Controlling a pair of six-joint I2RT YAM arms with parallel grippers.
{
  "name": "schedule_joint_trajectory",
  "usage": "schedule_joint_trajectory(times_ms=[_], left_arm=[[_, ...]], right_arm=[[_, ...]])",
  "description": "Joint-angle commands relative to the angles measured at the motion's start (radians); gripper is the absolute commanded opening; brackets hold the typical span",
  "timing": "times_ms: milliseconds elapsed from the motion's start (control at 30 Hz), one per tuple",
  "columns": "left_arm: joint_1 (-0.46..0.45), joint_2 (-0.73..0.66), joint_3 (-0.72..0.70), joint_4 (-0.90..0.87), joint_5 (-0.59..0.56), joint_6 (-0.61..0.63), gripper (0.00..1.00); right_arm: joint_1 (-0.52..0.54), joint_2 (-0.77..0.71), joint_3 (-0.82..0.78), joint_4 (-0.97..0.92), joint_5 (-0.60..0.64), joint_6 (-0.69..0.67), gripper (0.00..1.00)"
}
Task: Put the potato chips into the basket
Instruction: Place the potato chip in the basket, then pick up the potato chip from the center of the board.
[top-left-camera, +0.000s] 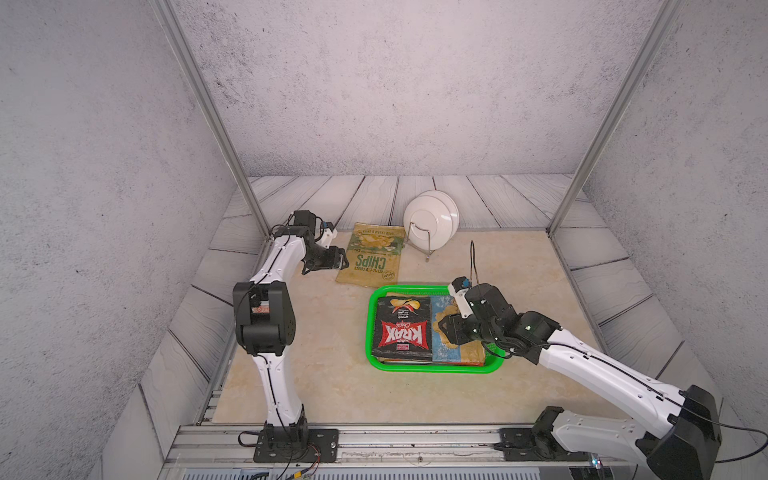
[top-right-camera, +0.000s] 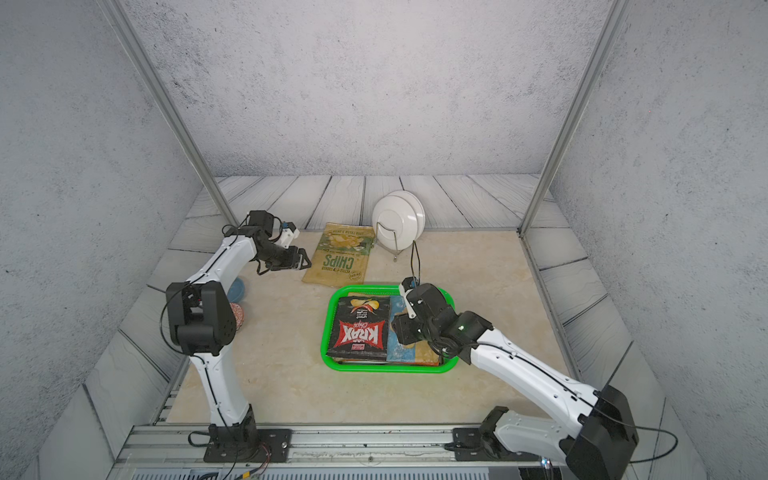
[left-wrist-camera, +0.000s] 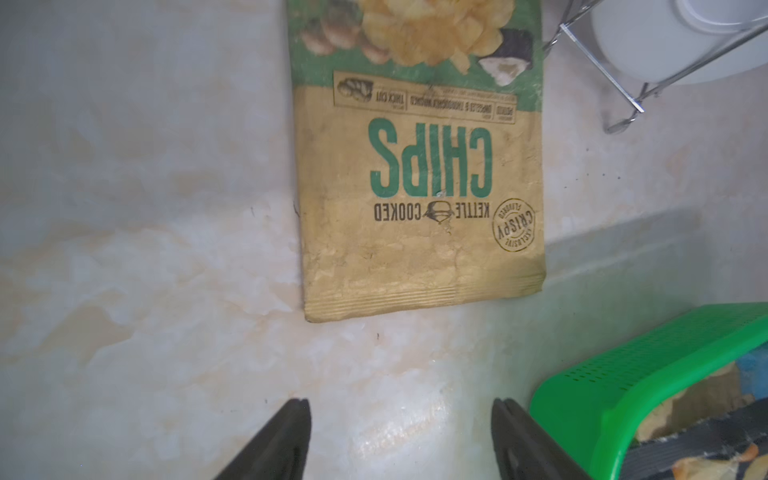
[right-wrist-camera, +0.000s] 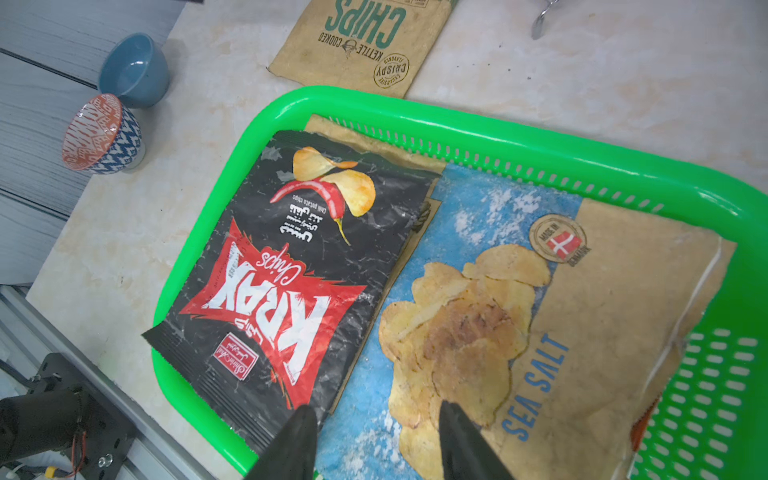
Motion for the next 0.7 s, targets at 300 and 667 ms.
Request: schedule_joint_trajectory(times_ms=[300, 667], left_arm=[[0.019, 0.112, -0.103, 0.192, 0.072, -0.31, 0.74], [0.021, 0.108, -0.256, 0.409, 0.061, -0.53, 0.83]], right_arm=[[0.002, -0.023, -0.038, 0.047, 0.001, 0.022, 0.52], [0.0, -0.02, -0.045, 0.059, -0.007, 0.031, 0.52]])
